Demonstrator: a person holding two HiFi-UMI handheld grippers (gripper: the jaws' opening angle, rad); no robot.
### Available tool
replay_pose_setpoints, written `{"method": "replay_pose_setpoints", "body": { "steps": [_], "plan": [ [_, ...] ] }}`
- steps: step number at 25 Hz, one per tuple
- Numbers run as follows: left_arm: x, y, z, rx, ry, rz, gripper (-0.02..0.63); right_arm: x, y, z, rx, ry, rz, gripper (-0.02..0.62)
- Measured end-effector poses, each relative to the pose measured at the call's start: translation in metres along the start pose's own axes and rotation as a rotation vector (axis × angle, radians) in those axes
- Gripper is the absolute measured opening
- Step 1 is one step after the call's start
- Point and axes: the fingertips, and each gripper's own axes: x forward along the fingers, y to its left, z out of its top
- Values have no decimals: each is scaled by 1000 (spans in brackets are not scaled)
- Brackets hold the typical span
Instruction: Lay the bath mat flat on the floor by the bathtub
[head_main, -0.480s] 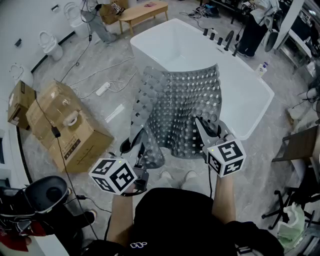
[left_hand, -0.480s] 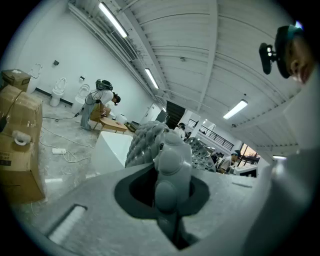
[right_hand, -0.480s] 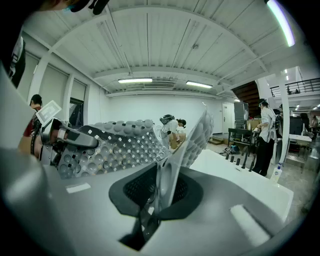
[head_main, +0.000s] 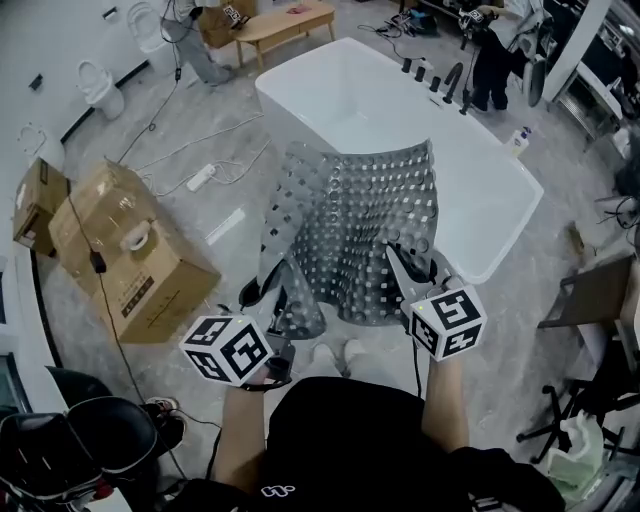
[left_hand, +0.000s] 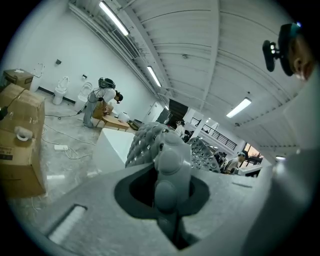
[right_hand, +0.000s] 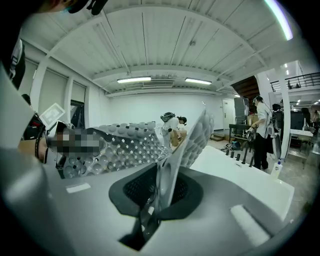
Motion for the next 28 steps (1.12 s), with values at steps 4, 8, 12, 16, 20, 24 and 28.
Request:
{"method": "replay_pose_setpoints", "body": {
  "steps": [4, 8, 12, 16, 20, 24, 28],
  "plan": [
    [10, -9, -2, -2, 0, 25, 26, -10, -18, 5, 1, -9, 9, 25],
    [23, -22, -3, 5, -3, 29, 26, -20, -32, 12, -16, -18, 10, 25],
    [34, -30, -4, 16, 2, 26, 26, -28, -40, 17, -27, -34, 7, 26],
    [43, -41, -4, 31, 3, 20, 26, -39, -49, 21, -17, -46, -4, 26],
    [52, -52, -5, 71, 13, 29, 26, -45, -56, 22, -2, -55, -23, 26],
    [62, -63, -5, 115, 15, 28, 26, -49, -64, 23, -7, -69, -41, 26],
    [72, -71, 6, 140, 1, 24, 27, -49, -75, 33, -32, -79, -44, 26]
  ]
}}
